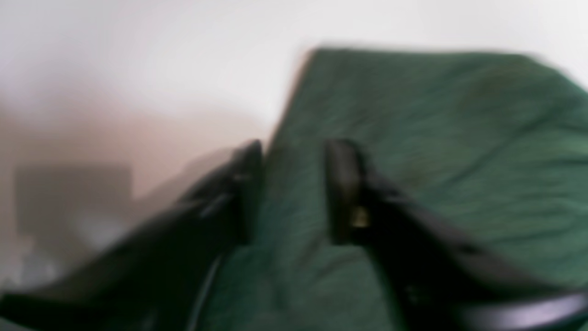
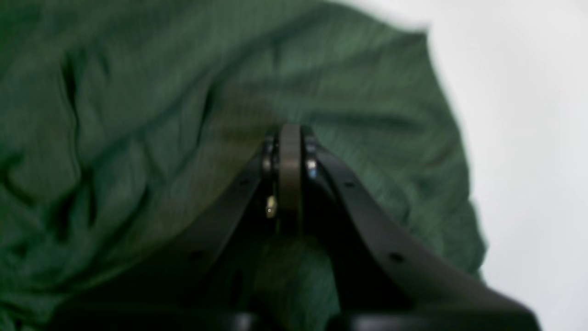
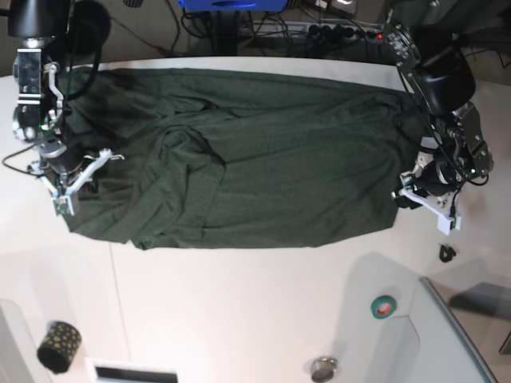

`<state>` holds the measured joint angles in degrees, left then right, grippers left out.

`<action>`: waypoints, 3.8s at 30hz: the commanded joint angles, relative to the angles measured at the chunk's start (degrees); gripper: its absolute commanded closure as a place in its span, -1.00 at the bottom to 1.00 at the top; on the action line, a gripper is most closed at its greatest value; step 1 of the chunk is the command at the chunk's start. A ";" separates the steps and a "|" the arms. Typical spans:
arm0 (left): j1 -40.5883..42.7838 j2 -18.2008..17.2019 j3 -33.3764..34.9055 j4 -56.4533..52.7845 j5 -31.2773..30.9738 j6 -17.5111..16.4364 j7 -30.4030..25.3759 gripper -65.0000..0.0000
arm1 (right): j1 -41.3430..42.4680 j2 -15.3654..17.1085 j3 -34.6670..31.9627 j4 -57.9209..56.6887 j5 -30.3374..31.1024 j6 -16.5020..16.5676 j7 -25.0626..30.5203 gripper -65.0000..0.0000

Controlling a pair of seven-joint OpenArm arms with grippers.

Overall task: Layout the t-shirt on the table in an organized manner, then fold the t-shirt properly
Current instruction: 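Grasp the shirt edge with the left gripper near its corner, then pull the held shirt edge with the left gripper toward the right gripper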

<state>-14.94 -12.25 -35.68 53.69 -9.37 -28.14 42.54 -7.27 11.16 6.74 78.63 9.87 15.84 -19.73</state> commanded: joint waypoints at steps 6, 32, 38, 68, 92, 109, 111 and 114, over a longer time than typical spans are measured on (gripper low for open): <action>-4.88 -3.00 0.03 -7.41 -1.40 -0.04 -6.81 -0.88 | 0.37 0.84 0.33 0.97 0.20 -0.14 1.57 1.00; -2.69 -1.77 5.31 -14.09 -1.58 -0.04 -11.12 0.60 | -0.25 0.93 0.33 0.80 0.11 -0.14 1.57 1.00; -2.25 -2.91 5.22 -13.82 -1.58 -0.04 -11.12 1.00 | -0.25 0.93 0.25 0.80 0.11 -0.14 1.57 1.00; 29.31 0.87 17.62 36.90 -1.05 0.14 -3.20 1.00 | -0.34 0.67 -0.02 0.80 0.11 -0.06 1.57 1.00; 39.86 2.54 35.37 49.21 13.81 0.14 -3.38 1.00 | -0.34 0.49 -0.02 0.71 0.11 -0.06 1.57 1.00; 41.97 2.89 32.47 56.77 13.45 0.14 -3.38 -0.09 | -0.34 0.67 -0.02 0.71 0.11 -0.06 1.57 1.00; 41.71 4.03 28.87 57.21 10.90 -0.12 -3.38 -0.09 | -0.34 0.67 -0.02 0.71 0.11 -0.06 1.57 1.00; 37.84 4.12 22.01 54.13 3.78 -0.21 -3.20 -0.09 | -0.34 0.67 -0.02 0.27 0.11 -0.06 1.57 1.00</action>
<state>23.14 -7.73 -13.69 106.87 -5.74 -28.64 40.18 -8.25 11.20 6.50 78.26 9.87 15.86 -19.27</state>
